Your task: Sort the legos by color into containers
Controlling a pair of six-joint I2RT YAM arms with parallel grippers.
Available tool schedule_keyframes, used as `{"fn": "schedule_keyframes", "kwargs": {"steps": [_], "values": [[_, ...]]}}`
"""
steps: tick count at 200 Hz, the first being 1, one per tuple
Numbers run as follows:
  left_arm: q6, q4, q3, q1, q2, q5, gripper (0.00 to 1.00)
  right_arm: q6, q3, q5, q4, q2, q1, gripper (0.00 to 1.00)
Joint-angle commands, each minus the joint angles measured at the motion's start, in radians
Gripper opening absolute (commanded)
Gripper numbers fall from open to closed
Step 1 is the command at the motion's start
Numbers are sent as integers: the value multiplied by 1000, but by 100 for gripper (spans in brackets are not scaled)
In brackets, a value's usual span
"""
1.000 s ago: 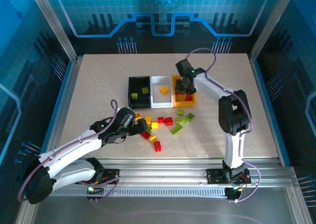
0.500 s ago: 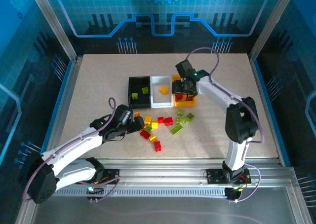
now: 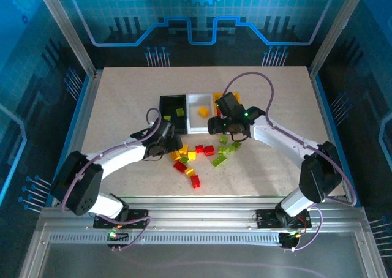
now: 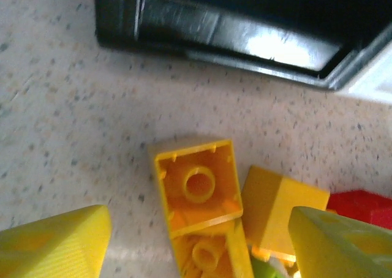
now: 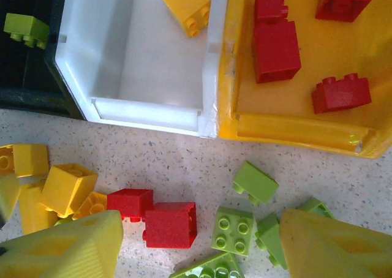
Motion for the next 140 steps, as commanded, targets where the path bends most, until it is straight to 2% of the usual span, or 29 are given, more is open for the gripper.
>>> {"fn": "schedule_keyframes", "kwargs": {"steps": [1, 43, 94, 118, 140], "values": [[30, 53, 52, 17, 78, -34, 70, 19, -22, 8, 12, -71, 9, 70], [29, 46, 57, 17, 133, -94, 50, 17, -53, 34, -3, -126, 9, 70], [11, 2, 23, 9, 47, -71, 25, 21, -75, 50, 3, -164, -1, 70], [12, -60, 40, -14, -50, -52, 24, 33, -99, 54, 4, -191, -13, 70], [37, -119, 152, -50, -81, -33, 26, 43, -141, 63, 12, -225, -22, 70]]}}
